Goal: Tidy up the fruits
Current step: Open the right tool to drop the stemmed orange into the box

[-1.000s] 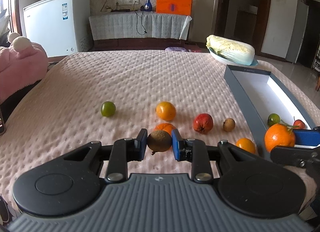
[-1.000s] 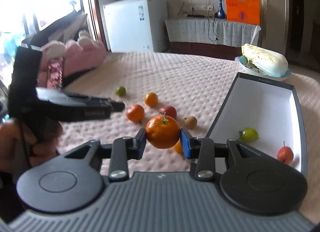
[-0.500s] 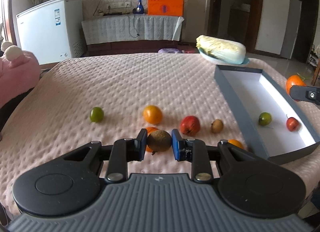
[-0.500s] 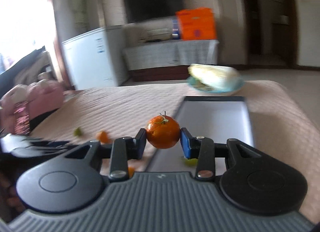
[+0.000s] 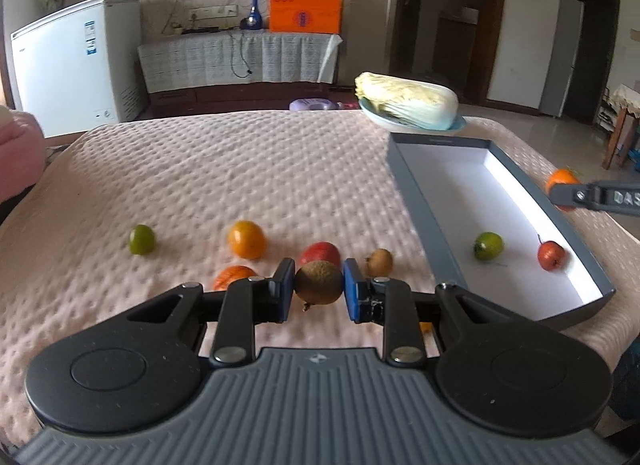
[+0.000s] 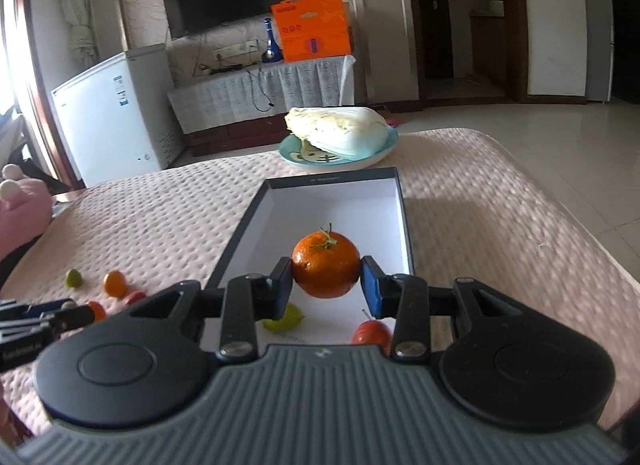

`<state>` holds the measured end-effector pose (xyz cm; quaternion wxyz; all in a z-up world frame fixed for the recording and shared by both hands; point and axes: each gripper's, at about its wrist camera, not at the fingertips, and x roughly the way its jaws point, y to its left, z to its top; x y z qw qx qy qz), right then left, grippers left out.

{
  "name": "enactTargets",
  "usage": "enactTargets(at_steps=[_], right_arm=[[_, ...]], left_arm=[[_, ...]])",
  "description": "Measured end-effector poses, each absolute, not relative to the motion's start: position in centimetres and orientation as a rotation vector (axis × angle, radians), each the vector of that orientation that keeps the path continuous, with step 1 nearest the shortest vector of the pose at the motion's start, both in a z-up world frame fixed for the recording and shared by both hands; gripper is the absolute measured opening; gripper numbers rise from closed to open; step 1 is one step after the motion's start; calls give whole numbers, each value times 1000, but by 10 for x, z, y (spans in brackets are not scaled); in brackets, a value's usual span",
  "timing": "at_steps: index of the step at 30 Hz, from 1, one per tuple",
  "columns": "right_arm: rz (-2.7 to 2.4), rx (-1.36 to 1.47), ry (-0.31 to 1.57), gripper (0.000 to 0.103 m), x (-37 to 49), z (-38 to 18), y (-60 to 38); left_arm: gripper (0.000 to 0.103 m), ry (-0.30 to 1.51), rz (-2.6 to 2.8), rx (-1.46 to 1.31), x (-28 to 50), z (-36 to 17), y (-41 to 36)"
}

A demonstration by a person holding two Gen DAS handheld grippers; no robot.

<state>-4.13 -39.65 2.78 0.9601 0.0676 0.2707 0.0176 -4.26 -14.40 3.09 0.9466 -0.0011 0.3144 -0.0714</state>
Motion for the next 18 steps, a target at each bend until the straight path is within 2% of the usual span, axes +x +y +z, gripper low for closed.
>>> enactTargets(at_steps=[3, 7, 18], right_arm=[[16, 131, 556, 42, -35, 25, -397], [13, 124, 514, 56, -42, 30, -397], [-39, 110, 415, 57, -60, 43, -414]], left_arm=[[30, 643, -162, 10, -44, 30, -153], [30, 643, -174, 26, -45, 28, -161], [30, 610, -231, 28, -46, 38, -193]])
